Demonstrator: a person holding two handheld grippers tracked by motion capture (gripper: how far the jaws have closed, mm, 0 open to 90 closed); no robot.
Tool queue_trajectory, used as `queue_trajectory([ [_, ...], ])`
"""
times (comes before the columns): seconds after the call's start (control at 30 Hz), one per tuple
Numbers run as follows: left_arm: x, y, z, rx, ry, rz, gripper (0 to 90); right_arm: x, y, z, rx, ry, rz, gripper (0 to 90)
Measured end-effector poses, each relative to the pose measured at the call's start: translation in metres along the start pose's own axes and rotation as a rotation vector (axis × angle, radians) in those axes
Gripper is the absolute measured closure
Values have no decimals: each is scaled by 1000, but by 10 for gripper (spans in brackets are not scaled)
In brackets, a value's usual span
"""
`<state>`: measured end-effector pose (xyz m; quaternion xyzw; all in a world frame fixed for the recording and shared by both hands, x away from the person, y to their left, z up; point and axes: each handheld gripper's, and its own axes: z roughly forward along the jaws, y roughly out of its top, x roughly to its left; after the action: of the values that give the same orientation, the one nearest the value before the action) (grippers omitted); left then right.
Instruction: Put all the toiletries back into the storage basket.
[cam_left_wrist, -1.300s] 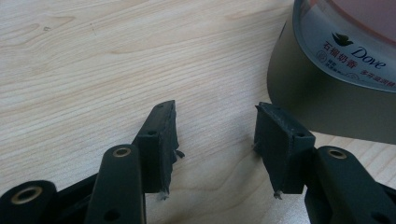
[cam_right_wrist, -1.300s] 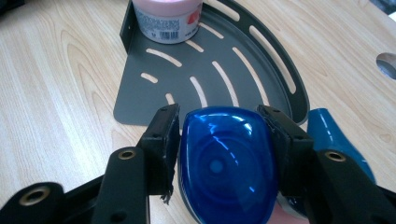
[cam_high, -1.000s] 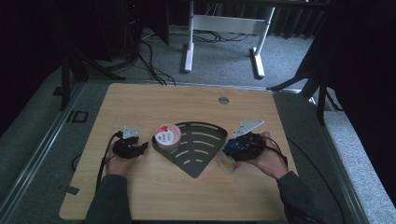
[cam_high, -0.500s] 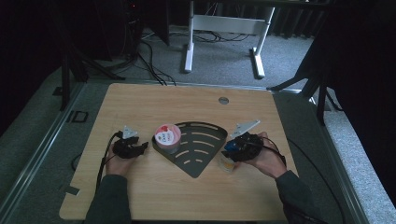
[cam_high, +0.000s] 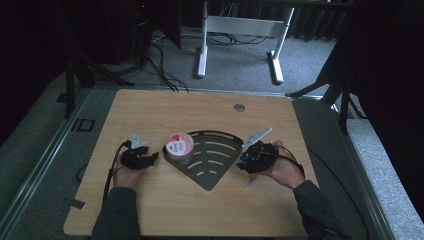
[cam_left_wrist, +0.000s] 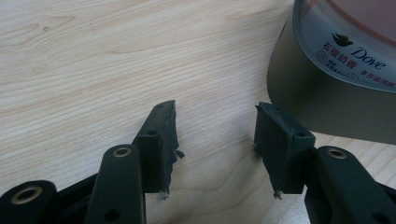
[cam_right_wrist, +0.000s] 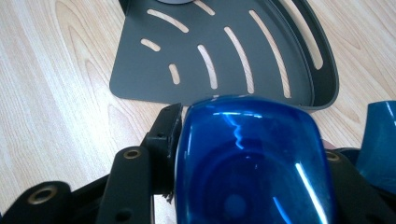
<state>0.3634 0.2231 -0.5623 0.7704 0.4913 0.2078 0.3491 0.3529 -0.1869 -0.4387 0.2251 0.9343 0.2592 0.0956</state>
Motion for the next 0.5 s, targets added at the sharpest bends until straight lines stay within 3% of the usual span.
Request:
queue_trajectory([
  [0.5,0,0,0,0,0,0,491,1,2,1,33,4,-8,536],
])
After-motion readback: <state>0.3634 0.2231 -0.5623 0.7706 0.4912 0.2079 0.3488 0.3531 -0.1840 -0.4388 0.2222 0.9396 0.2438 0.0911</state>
